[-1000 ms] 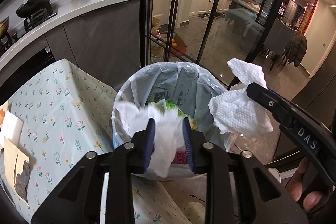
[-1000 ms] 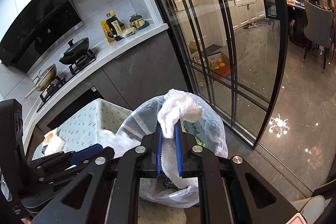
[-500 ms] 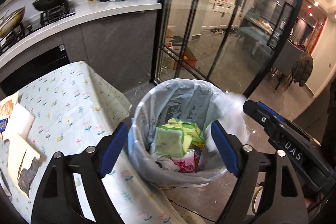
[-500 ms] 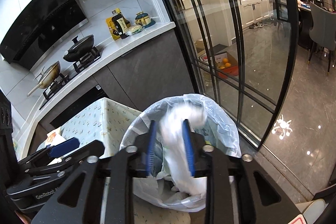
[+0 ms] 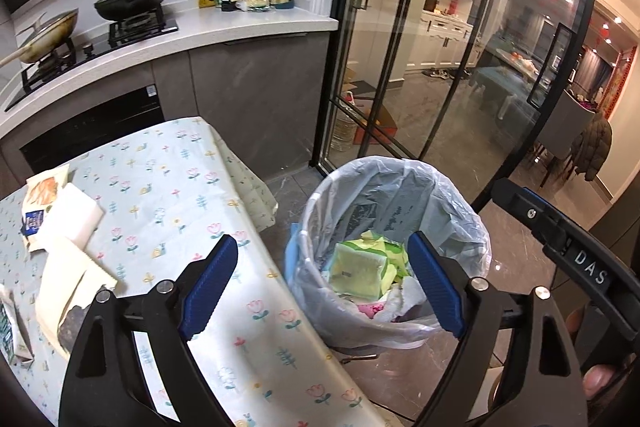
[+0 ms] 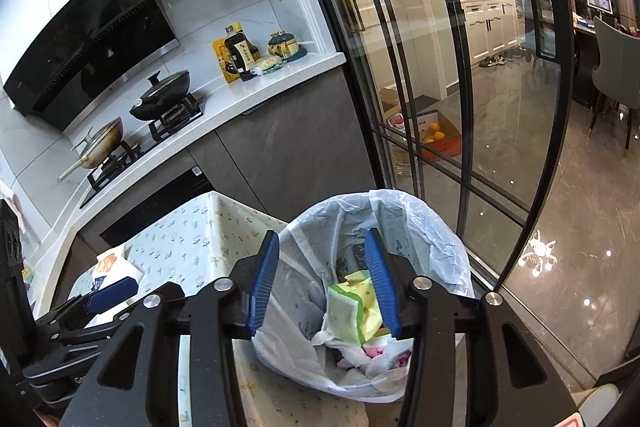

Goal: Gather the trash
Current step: 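Move both tools back over the table toward the green carton and beige bag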

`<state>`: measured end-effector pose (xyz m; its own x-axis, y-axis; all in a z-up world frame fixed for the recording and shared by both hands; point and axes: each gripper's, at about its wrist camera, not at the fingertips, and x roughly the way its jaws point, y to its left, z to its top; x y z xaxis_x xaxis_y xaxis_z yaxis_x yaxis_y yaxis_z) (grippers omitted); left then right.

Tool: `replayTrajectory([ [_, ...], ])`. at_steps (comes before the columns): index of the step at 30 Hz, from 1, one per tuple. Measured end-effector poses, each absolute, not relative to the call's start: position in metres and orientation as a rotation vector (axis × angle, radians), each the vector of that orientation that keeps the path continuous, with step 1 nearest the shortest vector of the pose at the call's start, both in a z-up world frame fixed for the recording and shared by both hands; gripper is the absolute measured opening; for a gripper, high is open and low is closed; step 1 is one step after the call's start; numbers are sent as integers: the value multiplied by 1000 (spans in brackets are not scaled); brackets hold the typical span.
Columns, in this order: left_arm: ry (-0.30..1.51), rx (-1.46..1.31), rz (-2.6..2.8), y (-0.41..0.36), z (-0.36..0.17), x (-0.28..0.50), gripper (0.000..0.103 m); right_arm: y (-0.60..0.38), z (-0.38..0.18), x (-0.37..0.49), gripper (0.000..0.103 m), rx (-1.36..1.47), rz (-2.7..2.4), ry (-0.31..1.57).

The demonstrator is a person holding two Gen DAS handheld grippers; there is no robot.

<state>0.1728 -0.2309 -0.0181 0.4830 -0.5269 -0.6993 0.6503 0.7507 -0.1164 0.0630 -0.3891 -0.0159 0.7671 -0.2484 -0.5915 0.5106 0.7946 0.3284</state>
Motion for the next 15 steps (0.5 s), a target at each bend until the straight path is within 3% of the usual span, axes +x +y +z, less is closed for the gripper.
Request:
replayTrajectory([
  [15, 768, 101, -604, -153, -10, 176, 88, -325, 2, 77, 48, 440, -338, 563],
])
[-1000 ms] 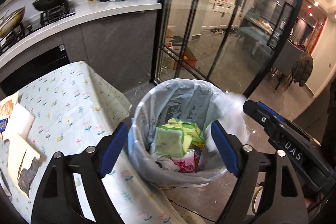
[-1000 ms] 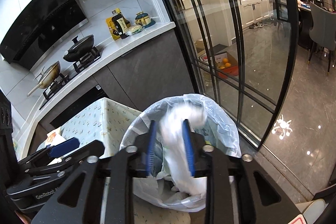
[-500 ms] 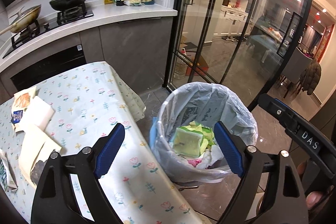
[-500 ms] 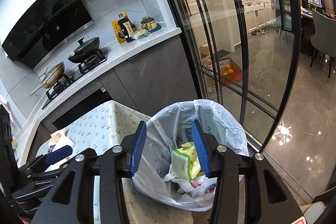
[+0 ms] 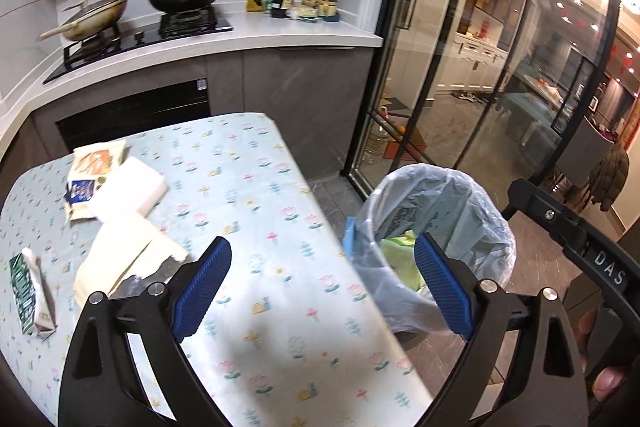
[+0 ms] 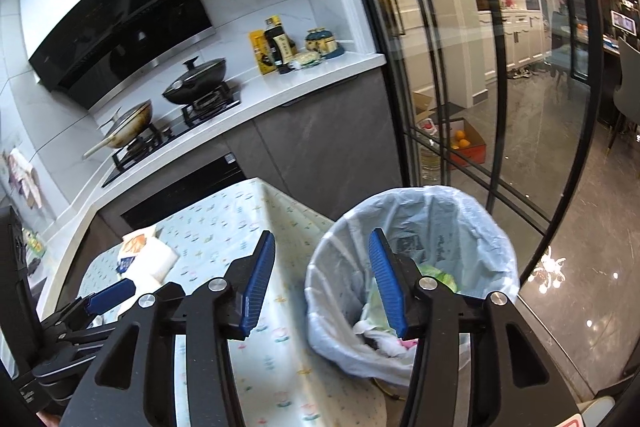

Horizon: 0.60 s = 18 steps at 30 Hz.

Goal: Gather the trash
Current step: 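Move both tools back over the table toward the green carton and beige bag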

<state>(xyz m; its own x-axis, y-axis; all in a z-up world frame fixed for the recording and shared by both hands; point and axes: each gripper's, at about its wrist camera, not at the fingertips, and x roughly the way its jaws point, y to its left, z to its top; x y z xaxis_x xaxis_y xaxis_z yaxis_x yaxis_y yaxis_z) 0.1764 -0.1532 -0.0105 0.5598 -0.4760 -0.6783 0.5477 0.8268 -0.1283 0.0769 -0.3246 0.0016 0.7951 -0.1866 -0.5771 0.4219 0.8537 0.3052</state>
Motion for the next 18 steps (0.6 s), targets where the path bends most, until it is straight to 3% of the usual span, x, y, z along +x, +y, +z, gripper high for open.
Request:
replayTrajectory([
  [18, 817, -24, -352, -5, -24, 204, 90, -213, 4, 115, 48, 367, -164, 630],
])
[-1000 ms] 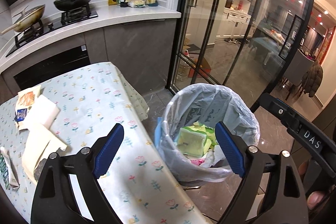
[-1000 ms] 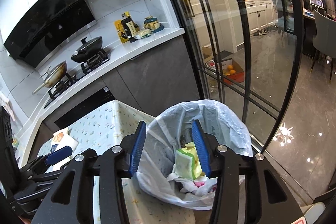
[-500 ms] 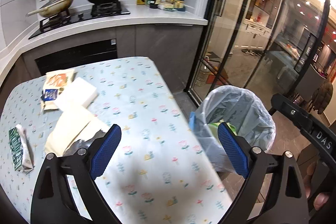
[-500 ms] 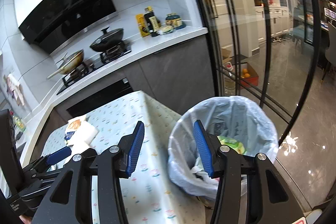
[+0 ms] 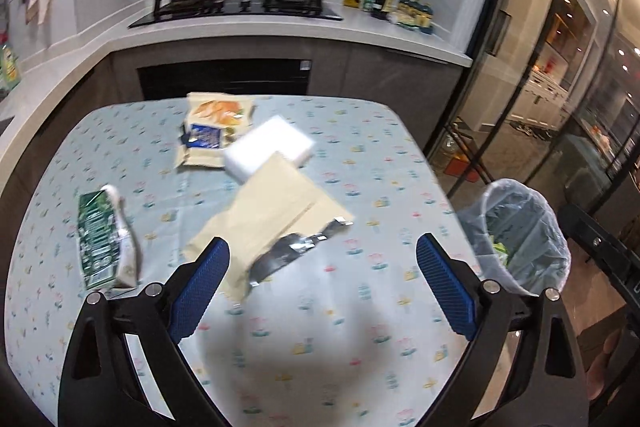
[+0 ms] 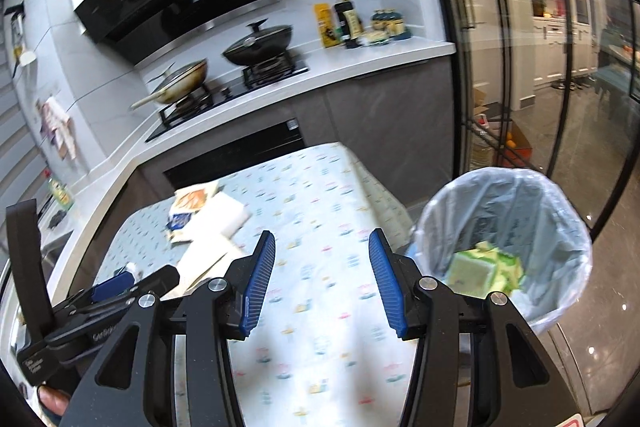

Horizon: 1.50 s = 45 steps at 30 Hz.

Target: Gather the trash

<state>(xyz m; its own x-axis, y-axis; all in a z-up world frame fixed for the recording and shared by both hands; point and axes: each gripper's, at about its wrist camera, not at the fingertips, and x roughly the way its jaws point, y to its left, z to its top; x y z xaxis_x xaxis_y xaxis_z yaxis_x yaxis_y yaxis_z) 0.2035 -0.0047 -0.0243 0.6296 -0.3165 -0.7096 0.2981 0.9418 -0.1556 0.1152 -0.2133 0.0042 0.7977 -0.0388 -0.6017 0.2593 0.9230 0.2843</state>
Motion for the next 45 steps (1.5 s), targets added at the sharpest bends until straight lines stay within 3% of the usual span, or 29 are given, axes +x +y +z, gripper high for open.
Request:
replayTrajectory([
  [20, 894, -104, -114, 131, -63, 230, 91, -92, -49, 175, 48, 348, 22, 787],
  [45, 1022, -175, -40, 163, -117, 277, 92, -36, -115, 250, 48, 359, 138, 942],
])
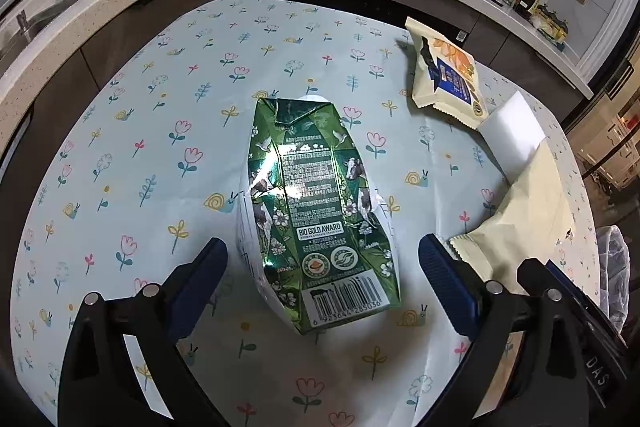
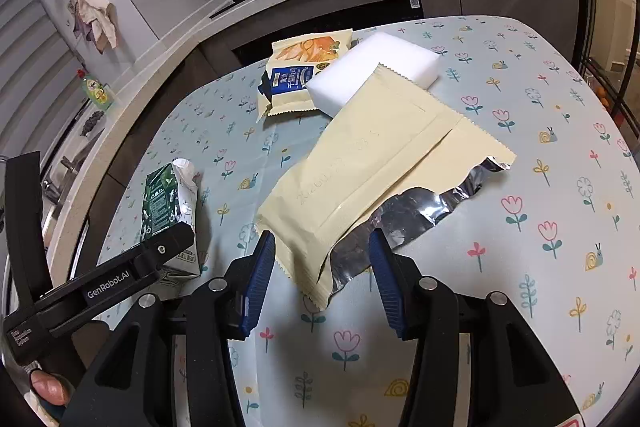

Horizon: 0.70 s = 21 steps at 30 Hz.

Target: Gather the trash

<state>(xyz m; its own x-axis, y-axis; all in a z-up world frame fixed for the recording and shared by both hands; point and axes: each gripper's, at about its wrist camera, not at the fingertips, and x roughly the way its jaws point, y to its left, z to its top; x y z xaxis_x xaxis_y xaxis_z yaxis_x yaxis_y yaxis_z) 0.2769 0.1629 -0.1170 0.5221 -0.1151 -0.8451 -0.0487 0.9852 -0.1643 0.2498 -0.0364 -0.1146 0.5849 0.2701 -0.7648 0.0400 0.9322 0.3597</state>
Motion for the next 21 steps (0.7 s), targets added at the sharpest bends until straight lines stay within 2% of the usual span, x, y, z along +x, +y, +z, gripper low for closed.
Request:
replayTrajectory([
  [5, 1038, -195, -55, 165, -121, 280, 92, -31, -117, 258, 44, 365, 163, 945],
  [7, 1038, -198, -64, 166, -122, 281, 90, -30, -117, 260, 36, 366, 173, 946],
  [12, 1054, -203, -107, 157, -121, 283, 73, -27, -116, 259, 14, 366, 197, 948],
  [16, 1053, -213, -134, 150, -119, 280, 72, -31, -109, 252, 9, 370, 201, 928],
  [21, 1027, -194, -168, 138, -107, 269, 72, -45, -95, 238, 8, 376, 179, 893],
])
